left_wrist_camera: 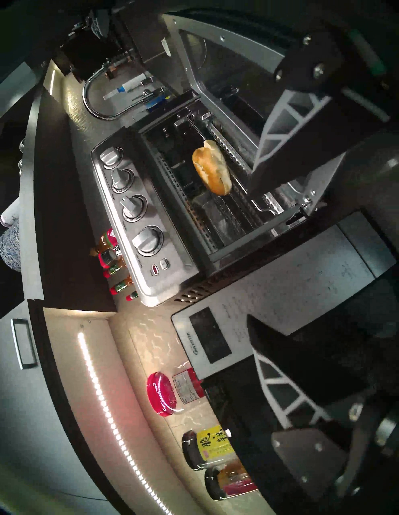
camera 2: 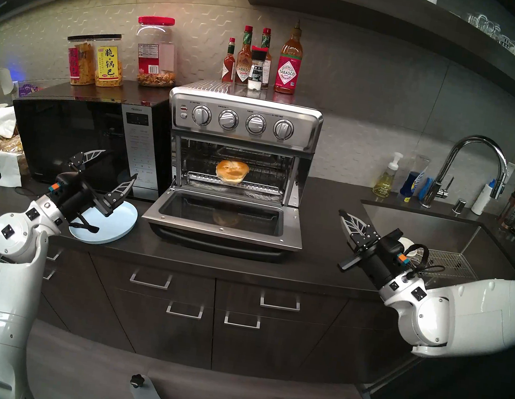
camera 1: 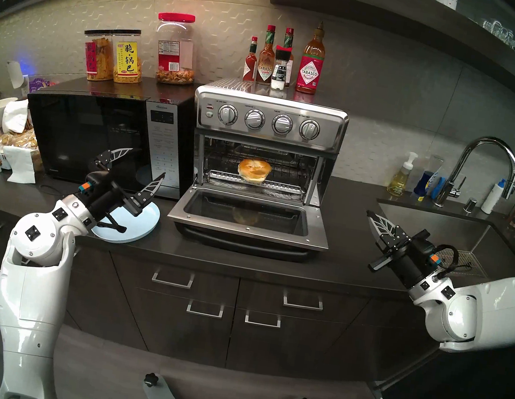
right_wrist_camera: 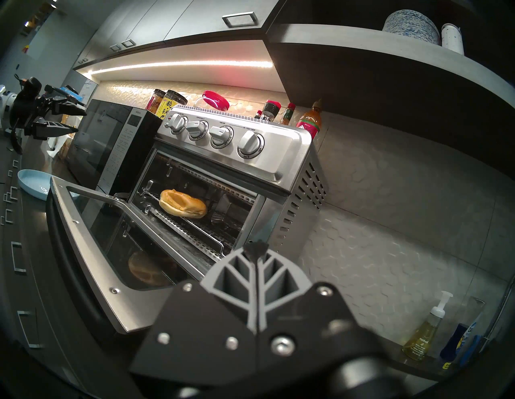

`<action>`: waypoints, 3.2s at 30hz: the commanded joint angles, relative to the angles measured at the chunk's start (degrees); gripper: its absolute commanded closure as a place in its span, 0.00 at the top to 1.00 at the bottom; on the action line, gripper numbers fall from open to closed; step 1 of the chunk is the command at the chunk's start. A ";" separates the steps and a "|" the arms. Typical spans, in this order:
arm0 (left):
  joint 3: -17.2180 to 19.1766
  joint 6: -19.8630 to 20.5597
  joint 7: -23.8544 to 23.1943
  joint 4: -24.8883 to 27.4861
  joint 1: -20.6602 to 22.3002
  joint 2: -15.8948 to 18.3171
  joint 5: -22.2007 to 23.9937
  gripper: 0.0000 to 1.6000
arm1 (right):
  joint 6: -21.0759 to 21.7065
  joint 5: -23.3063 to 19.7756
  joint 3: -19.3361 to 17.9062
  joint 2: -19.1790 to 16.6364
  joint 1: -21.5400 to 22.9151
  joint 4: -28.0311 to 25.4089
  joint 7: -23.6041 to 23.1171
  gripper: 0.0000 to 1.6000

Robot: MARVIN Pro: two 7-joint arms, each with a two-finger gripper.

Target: Open the oven and place the bagel inside on the rack

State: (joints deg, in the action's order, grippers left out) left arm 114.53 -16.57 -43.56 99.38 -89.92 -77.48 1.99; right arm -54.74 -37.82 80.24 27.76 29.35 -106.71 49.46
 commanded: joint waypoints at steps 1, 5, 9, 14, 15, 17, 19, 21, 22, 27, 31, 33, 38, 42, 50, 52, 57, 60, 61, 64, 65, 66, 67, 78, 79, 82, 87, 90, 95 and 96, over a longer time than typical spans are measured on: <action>1.25 -6.83 -1.07 -4.15 1.67 -2.21 6.89 1.00 | -0.05 0.13 -0.50 0.09 0.72 -0.09 0.06 0.00; 2.10 -10.29 -2.80 -4.78 1.73 -1.56 8.96 1.00 | -0.04 0.13 -0.50 0.09 0.72 -0.10 0.06 0.00; 1.51 -13.78 -3.86 -3.42 0.90 -0.42 6.50 1.00 | -0.04 0.13 -0.50 0.09 0.72 -0.10 0.07 0.00; 1.71 -15.11 -4.59 -3.81 1.07 -0.61 6.83 1.00 | -0.02 0.15 -0.50 0.07 0.74 -0.11 0.07 0.00; 1.73 -15.18 -4.66 -3.84 1.08 -0.64 6.85 1.00 | -0.02 0.15 -0.50 0.07 0.75 -0.12 0.07 0.00; 1.80 -15.33 -4.85 -3.89 1.14 -0.71 6.89 1.00 | -0.02 0.15 -0.49 0.07 0.75 -0.12 0.07 0.00; 1.88 -15.40 -5.01 -3.92 1.19 -0.80 6.91 1.00 | -0.02 0.15 -0.49 0.07 0.75 -0.12 0.07 0.00; 1.95 -15.45 -5.15 -3.95 1.24 -0.88 6.91 1.00 | -0.02 0.15 -0.49 0.07 0.75 -0.12 0.07 0.00; 1.98 -15.47 -5.20 -3.95 1.26 -0.91 6.91 1.00 | -0.02 0.15 -0.49 0.07 0.75 -0.12 0.07 0.00; 2.15 -15.52 -5.52 -3.99 1.37 -1.11 6.89 1.00 | -0.02 0.15 -0.49 0.07 0.75 -0.12 0.07 0.00; 2.23 -15.53 -5.64 -4.00 1.42 -1.20 6.87 1.00 | -0.02 0.15 -0.49 0.06 0.75 -0.12 0.07 0.00; 2.25 -15.53 -5.67 -4.00 1.44 -1.23 6.86 1.00 | -0.02 0.15 -0.49 0.06 0.75 -0.12 0.07 0.00; 2.26 -15.54 -5.66 -4.00 1.44 -1.24 6.84 1.00 | -0.02 0.15 -0.49 0.06 0.76 -0.12 0.07 0.00; 2.26 -15.54 -5.65 -4.00 1.44 -1.25 6.83 1.00 | -0.02 0.15 -0.49 0.06 0.76 -0.12 0.07 0.00; 2.26 -15.55 -5.64 -3.99 1.44 -1.25 6.82 1.00 | -0.02 0.15 -0.49 0.06 0.76 -0.12 0.07 0.00; 2.26 -15.55 -5.64 -3.99 1.44 -1.25 6.82 1.00 | -0.02 0.15 -0.49 0.06 0.76 -0.12 0.07 0.00; 2.27 -15.55 -5.64 -3.99 1.44 -1.26 6.82 1.00 | -0.02 0.15 -0.49 0.06 0.76 -0.12 0.07 0.00; 2.27 -15.55 -5.64 -3.99 1.44 -1.26 6.82 1.00 | -0.02 0.15 -0.49 0.06 0.76 -0.12 0.07 0.00; 2.27 -15.55 -5.64 -3.99 1.44 -1.26 6.82 1.00 | -0.02 0.15 -0.49 0.06 0.76 -0.12 0.07 0.00; 2.27 -15.56 -5.63 -4.01 1.45 -1.26 6.80 1.00 | -0.26 -1.37 0.27 0.66 1.64 2.91 -2.08 1.00; 2.27 -15.56 -5.63 -4.01 1.45 -1.26 6.80 1.00 | -0.26 -1.37 0.27 0.66 1.64 2.91 -2.08 1.00; 2.27 -15.56 -5.63 -4.01 1.45 -1.26 6.79 1.00 | -0.26 -1.22 0.25 0.64 1.88 3.63 -2.33 1.00; 2.27 -15.56 -5.63 -4.01 1.45 -1.27 6.78 1.00 | -0.26 -2.47 0.39 0.68 2.19 3.78 -2.70 1.00; 2.28 -15.57 -5.64 -4.02 1.46 -1.28 6.77 1.00 | -0.26 -1.61 3.51 -1.26 6.92 0.24 -9.38 0.76; 2.28 -15.57 -5.64 -4.02 1.46 -1.28 6.77 1.00 | -0.26 -1.44 3.95 -1.50 7.34 -0.42 -9.45 0.35; 2.28 -15.57 -5.64 -4.02 1.46 -1.28 6.77 1.00 | -0.26 -0.09 4.68 -2.28 7.82 -2.51 -9.52 0.00; 2.29 -15.56 -5.65 -4.01 1.46 -1.28 6.78 1.00 | 1.05 3.06 4.51 -2.94 7.65 -4.56 -8.83 0.00; 2.29 -15.57 -5.65 -4.01 1.46 -1.29 6.78 1.00 | 2.49 4.00 3.92 -3.08 7.80 -6.04 -8.12 0.00; 2.29 -15.58 -5.64 -4.02 1.47 -1.29 6.76 1.00 | 6.81 4.52 1.61 -0.27 6.58 -7.56 -7.40 0.00; 2.29 -15.58 -5.64 -4.03 1.47 -1.29 6.75 1.00 | 7.71 3.55 0.89 1.05 6.03 -7.91 -7.53 0.00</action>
State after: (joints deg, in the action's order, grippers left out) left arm 116.89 -32.00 -49.17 94.41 -88.96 -78.84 8.34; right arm -51.23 -33.84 84.48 25.27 35.50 -112.64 40.79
